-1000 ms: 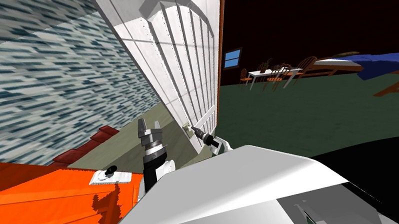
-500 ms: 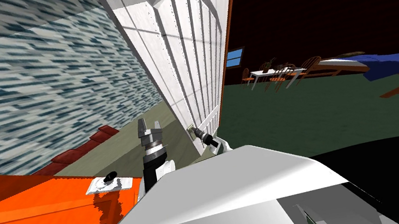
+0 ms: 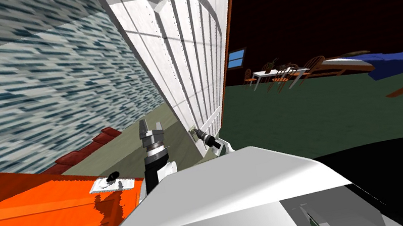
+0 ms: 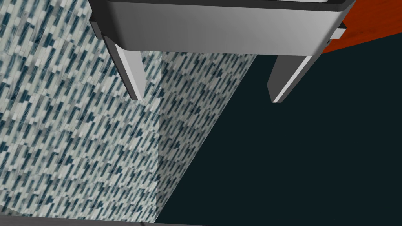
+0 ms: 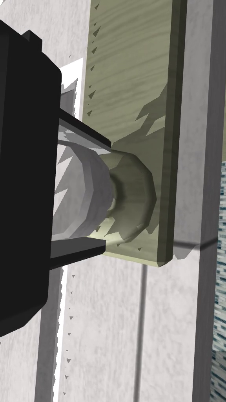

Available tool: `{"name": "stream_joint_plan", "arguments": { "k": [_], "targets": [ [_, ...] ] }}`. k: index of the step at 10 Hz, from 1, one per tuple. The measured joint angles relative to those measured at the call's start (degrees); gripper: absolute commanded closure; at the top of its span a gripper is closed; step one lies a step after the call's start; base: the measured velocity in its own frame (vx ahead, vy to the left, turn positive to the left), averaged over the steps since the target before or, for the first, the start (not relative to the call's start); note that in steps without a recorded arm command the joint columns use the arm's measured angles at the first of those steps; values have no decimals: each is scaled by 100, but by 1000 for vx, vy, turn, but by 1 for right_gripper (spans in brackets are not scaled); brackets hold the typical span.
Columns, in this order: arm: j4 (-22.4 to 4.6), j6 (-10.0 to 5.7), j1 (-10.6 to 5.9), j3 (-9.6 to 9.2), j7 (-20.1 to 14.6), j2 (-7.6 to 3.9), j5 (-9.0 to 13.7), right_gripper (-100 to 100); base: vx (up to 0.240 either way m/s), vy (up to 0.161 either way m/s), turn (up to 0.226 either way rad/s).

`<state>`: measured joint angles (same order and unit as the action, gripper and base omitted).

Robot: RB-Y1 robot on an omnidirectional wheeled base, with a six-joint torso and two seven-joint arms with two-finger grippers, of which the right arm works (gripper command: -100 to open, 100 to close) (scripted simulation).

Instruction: Push the door open

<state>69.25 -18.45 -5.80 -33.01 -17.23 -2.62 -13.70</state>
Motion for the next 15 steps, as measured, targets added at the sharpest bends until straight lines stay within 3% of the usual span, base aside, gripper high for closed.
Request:
{"name": "stream_joint_plan", "arguments": {
  "k": [4,7,8,15],
  "targets": [
    [110,38,194,-201,173,-112,82,100,168,132,-182],
    [148,26,223,-202,338,-136,172,100,193,139,-253],
    [207,58,275,-210,391,-182,206,-100,-42,-16,-109],
    [552,141,419,-458,229,-205,208,-100,-203,-93,-11]
  ]
}}
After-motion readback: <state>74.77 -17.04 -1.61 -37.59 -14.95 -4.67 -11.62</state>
